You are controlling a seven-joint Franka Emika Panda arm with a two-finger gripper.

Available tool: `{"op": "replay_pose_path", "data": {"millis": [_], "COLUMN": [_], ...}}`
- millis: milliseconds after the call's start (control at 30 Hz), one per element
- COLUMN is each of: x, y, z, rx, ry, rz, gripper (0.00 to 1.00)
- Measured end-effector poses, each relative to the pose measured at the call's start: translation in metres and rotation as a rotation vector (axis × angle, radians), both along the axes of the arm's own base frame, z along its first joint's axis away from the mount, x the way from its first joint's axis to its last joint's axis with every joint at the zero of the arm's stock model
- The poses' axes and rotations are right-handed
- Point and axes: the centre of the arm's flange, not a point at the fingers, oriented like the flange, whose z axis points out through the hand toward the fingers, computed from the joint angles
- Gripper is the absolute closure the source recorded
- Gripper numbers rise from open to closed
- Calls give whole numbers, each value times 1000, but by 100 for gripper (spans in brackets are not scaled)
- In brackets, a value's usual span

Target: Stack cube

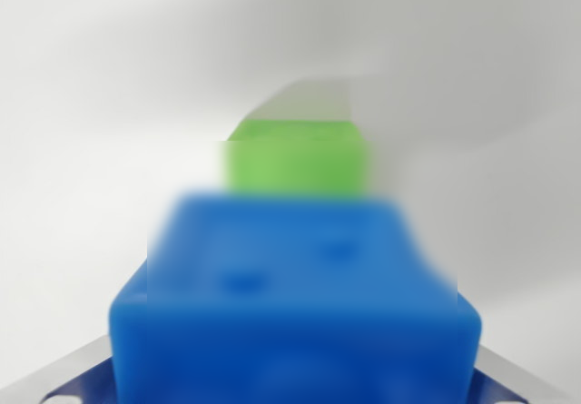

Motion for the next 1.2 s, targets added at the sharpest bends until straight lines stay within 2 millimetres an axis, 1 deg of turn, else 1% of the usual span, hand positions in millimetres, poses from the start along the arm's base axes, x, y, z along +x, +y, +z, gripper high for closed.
{"op": "replay_pose_path", "data": {"millis": [200, 600, 767, 1000, 1033, 1200], "x": [0, 0, 0, 0, 0, 0], "y": [0, 0, 0, 0, 0, 0], "z": [-19, -45, -51, -54, -54, -54], "rx": [-1, -1, 0, 0, 0, 0], "ry": [2, 1, 0, -2, -2, -2], "rz": [-2, -4, -4, -4, -4, -4], "gripper": [100, 100, 100, 100, 0, 0]}}
